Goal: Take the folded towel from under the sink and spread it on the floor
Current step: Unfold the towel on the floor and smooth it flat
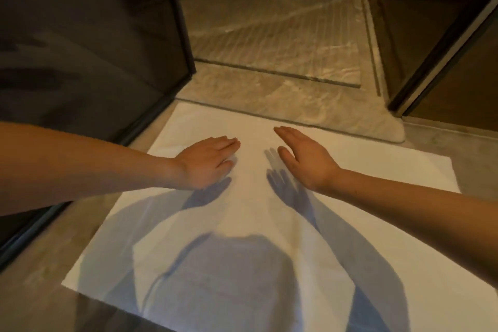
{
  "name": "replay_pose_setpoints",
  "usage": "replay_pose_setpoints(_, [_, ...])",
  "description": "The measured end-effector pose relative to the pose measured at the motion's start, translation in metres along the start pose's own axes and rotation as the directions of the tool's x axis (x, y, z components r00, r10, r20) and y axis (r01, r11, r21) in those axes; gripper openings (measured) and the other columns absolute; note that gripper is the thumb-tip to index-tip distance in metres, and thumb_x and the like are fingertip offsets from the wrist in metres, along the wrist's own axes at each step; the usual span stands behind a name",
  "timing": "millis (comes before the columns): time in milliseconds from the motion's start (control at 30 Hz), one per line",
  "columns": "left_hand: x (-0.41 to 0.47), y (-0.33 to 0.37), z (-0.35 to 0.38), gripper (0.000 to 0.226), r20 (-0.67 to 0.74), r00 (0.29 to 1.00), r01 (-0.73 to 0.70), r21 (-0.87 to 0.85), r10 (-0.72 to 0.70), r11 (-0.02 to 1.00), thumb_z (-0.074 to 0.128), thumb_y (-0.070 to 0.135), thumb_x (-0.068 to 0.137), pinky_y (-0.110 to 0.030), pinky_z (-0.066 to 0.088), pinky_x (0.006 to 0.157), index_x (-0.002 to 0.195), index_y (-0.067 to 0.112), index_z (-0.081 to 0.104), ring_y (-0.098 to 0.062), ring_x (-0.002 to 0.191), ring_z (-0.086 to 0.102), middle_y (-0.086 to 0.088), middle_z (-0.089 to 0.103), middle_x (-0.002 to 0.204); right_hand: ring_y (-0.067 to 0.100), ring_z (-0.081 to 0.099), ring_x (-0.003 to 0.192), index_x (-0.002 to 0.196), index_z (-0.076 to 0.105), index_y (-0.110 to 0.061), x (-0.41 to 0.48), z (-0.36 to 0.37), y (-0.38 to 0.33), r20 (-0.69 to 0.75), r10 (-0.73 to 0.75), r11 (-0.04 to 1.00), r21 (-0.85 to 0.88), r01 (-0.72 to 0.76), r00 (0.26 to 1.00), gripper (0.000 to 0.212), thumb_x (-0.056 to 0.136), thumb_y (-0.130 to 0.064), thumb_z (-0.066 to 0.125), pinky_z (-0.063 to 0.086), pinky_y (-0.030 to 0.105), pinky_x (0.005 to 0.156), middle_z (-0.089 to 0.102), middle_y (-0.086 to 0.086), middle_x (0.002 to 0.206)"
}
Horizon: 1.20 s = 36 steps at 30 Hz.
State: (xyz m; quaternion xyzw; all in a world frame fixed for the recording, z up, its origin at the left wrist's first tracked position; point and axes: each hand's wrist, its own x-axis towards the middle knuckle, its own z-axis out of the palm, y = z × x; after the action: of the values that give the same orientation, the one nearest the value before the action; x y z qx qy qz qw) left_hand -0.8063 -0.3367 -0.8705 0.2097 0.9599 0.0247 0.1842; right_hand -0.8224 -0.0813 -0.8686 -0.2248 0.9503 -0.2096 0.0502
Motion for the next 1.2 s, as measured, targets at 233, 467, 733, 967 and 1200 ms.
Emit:
replay_pose_setpoints(233, [0.039,-0.052,0.036,0.058,-0.21,0.972,0.109,0.012,-0.104,0.994,0.018,0.038,0.106,-0.036,-0.004,0.122,0.157,0.017,0.001,-0.016,0.151,-0.006,0.0,-0.003,0.165,0.02,0.015,0.149,0.155,0.019,-0.013,0.086,0.081,-0.047,-0.049,0.127,0.992,0.006,-0.127,0.991,0.053,0.105,-0.029,0.029,0.014,0.036,0.121,0.019,0.006,0.162])
replay_pose_setpoints(467, [0.086,-0.089,0.058,0.057,-0.248,0.945,0.204,-0.057,-0.212,0.977,0.014,0.036,0.105,-0.036,-0.007,0.121,0.156,0.017,0.0,-0.016,0.151,-0.006,0.001,-0.003,0.165,0.021,0.009,0.15,0.156,0.012,-0.015,0.149,0.119,-0.068,0.003,0.187,0.975,-0.127,-0.185,0.982,0.055,0.105,-0.031,0.024,0.008,0.038,0.121,0.013,0.003,0.163])
replay_pose_setpoints(733, [0.094,-0.128,0.083,0.061,-0.267,0.954,0.128,-0.041,-0.134,0.991,0.014,0.046,0.103,-0.036,-0.007,0.12,0.156,0.021,-0.003,-0.014,0.15,-0.009,0.003,-0.005,0.165,0.019,0.001,0.151,0.157,0.008,-0.018,0.178,0.153,-0.065,0.021,0.181,0.962,-0.212,-0.172,0.983,0.055,0.105,-0.036,0.016,0.002,0.04,0.122,0.006,0.0,0.164])
replay_pose_setpoints(967, [0.078,-0.159,0.094,0.067,-0.318,0.934,0.144,-0.083,-0.163,0.986,0.012,0.051,0.101,-0.03,-0.011,0.119,0.156,0.016,-0.004,-0.014,0.15,-0.012,-0.002,-0.009,0.164,0.016,-0.003,0.151,0.157,0.003,-0.022,0.132,0.144,-0.001,-0.044,0.258,0.937,-0.232,-0.261,0.965,0.06,0.102,-0.046,0.012,0.0,0.039,0.122,0.001,-0.005,0.164])
replay_pose_setpoints(1200, [0.073,-0.173,0.098,0.072,-0.305,0.924,0.202,-0.121,-0.23,0.972,0.007,0.056,0.097,-0.034,-0.007,0.121,0.156,0.016,-0.002,-0.016,0.15,-0.012,-0.005,-0.008,0.165,0.015,-0.005,0.151,0.157,0.001,-0.02,0.081,0.119,0.045,-0.079,0.36,0.892,-0.261,-0.368,0.929,0.062,0.102,-0.046,0.013,0.0,0.039,0.122,-0.001,-0.003,0.164])
